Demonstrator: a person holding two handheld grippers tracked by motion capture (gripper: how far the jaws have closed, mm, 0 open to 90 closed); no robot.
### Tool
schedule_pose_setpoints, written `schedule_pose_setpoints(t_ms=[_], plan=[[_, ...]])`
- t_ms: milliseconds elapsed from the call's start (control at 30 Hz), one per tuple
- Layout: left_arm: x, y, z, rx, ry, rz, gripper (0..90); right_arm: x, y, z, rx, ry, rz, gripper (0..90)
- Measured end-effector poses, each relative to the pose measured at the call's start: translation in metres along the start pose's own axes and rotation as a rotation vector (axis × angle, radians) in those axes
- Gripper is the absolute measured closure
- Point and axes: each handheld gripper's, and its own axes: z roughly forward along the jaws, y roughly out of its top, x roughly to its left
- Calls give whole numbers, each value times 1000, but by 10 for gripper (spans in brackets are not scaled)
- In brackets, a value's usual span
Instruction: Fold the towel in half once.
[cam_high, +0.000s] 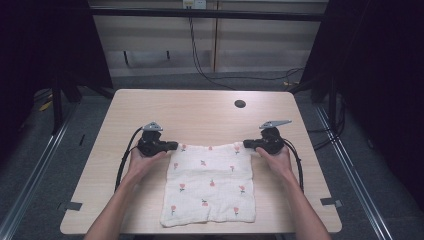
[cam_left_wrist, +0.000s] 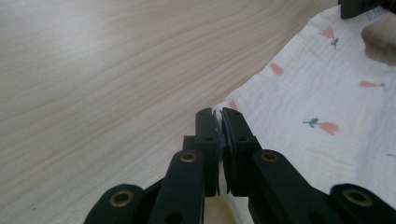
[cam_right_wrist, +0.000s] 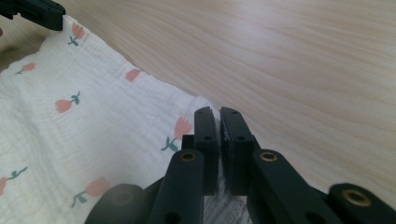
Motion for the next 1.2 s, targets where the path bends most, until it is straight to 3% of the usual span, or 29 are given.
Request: schedule_pose_setpoints(t_ms=[200, 267, 633, 833, 1200], plan=[[-8, 1, -8, -13, -9, 8, 861, 12, 3, -8, -15, 21, -13, 861], [-7, 3, -14, -43, -14, 3, 861, 13, 4, -10, -21, 21, -14, 861], [-11, 10, -22, -82, -7, 20, 862, 13, 7, -22, -80, 26, -7, 862], [-15, 16, -28, -121, -27, 28, 862, 15, 11, -28, -123, 26, -10, 863], [-12, 19, -37, -181, 3, 18, 863, 14, 18, -48, -195, 33, -5, 864]])
